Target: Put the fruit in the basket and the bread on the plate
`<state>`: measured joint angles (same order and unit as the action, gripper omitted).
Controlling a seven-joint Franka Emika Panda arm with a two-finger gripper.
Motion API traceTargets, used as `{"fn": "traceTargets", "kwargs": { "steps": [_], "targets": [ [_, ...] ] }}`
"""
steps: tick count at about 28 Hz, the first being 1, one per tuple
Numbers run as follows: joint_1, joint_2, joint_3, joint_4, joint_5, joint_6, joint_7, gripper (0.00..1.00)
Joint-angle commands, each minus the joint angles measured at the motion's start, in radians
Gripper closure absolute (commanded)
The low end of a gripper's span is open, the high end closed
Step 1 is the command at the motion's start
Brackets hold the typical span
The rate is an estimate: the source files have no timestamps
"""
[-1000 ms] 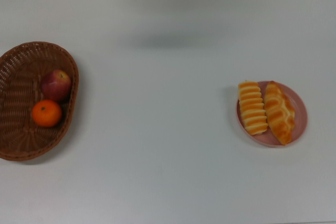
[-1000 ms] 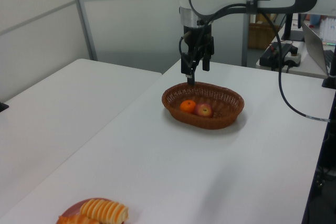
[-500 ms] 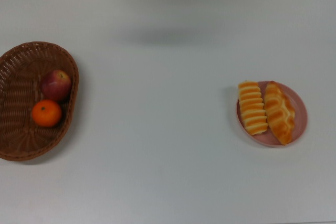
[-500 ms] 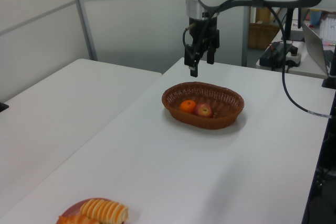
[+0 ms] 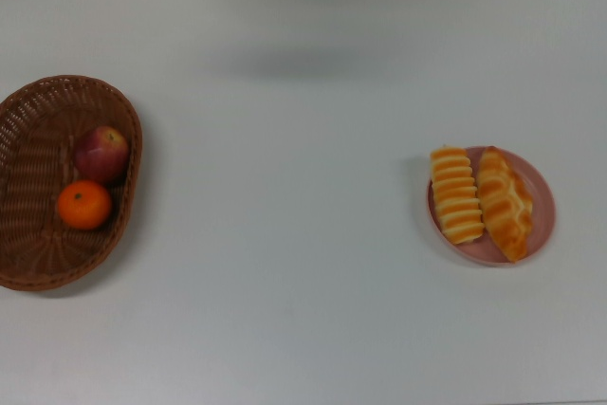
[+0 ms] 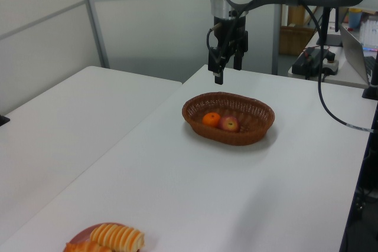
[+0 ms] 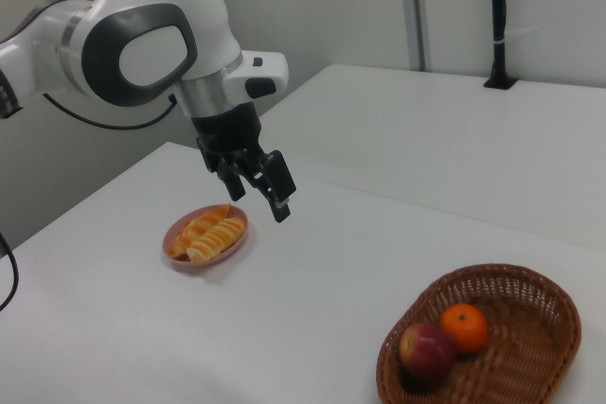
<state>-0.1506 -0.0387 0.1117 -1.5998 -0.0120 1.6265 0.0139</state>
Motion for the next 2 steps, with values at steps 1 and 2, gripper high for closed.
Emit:
{"fn": "traceTargets", "kwargs": {
  "steps": [1,2],
  "targets": [
    [0.003,-0.004,0.000,0.006,0.017,-0.028,0.012,0.00],
    [0.003,-0.004,0.000,0.006,0.017,-0.028,0.012,0.00]
  ]
}}
